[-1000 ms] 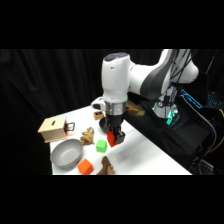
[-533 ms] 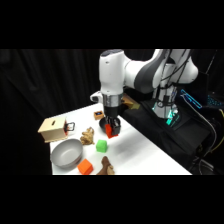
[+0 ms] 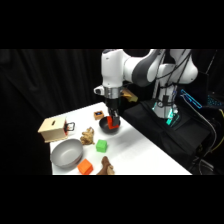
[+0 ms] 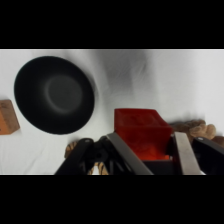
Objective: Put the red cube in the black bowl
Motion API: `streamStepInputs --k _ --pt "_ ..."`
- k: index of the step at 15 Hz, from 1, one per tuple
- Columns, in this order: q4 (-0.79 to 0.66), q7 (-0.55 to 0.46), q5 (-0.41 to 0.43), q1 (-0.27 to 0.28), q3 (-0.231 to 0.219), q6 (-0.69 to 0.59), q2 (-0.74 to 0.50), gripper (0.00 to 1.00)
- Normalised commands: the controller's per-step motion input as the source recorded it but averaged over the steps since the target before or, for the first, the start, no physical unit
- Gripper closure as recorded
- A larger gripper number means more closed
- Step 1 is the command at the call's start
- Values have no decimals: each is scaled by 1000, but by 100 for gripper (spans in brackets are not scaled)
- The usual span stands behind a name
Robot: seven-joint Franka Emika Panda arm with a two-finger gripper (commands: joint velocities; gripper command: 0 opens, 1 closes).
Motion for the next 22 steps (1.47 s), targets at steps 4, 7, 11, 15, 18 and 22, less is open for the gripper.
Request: streamStepInputs --k 4,7,11,15,18,22 --pt "-256 -212 127 -146 -55 98 -279 77" --pt "-241 -240 137 -151 -79 151 -221 77" --pt "-212 -245 137 -139 -85 212 -181 77" --pt "-146 -200 111 -102 -64 293 -99 77" --pt "-68 -198 148 -72 -43 282 27 77" --pt "-10 -223 211 -50 -25 292 150 77"
